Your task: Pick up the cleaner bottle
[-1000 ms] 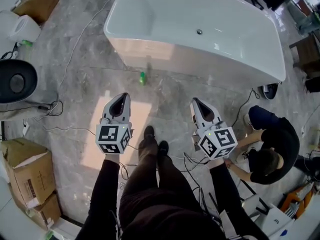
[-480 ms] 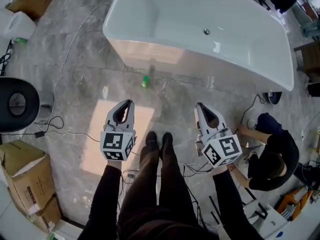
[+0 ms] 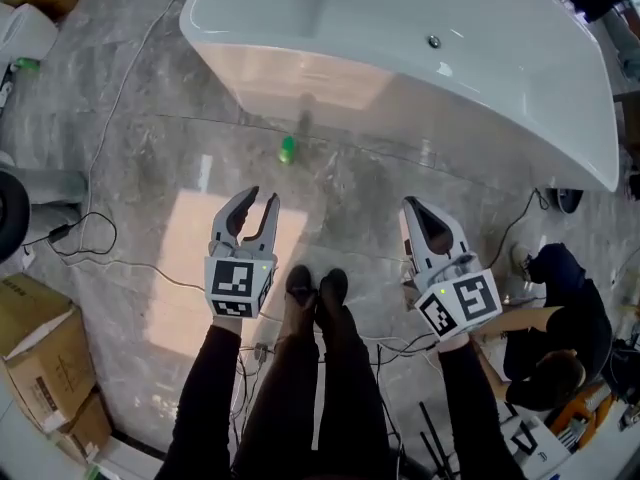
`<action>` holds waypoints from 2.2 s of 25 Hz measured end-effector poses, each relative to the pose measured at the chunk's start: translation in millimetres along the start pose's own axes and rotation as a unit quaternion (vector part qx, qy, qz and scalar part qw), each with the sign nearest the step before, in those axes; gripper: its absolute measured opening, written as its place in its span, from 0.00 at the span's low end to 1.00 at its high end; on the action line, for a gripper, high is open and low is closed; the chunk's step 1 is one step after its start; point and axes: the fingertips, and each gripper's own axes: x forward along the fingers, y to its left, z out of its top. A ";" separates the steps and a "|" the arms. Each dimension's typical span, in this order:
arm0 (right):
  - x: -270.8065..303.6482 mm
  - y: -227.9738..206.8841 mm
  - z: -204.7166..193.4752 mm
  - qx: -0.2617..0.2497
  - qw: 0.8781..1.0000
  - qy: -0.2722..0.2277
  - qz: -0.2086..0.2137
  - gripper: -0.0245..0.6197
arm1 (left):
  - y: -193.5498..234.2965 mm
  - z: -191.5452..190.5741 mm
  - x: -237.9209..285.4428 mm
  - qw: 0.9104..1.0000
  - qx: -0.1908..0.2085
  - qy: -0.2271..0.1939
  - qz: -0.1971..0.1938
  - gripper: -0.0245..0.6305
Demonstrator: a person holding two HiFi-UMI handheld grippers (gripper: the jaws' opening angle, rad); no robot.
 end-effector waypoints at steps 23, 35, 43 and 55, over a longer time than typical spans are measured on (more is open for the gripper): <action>153.4 -83.5 -196.8 -0.063 0.997 -0.013 0.037 0.04 | 62.0 -240.1 189.1 0.999 0.006 0.031 0.027 0.41; 204.5 -123.1 -268.3 -0.067 0.996 -0.019 0.052 0.04 | 88.3 -323.0 268.9 0.998 0.016 0.049 0.041 0.43; 222.4 -142.2 -297.6 -0.069 0.996 -0.023 0.055 0.04 | 95.8 -350.6 302.1 0.997 0.025 0.043 0.052 0.43; 229.7 -155.4 -316.3 -0.070 0.996 -0.017 0.054 0.04 | 98.6 -352.2 313.7 0.998 0.025 0.013 0.064 0.33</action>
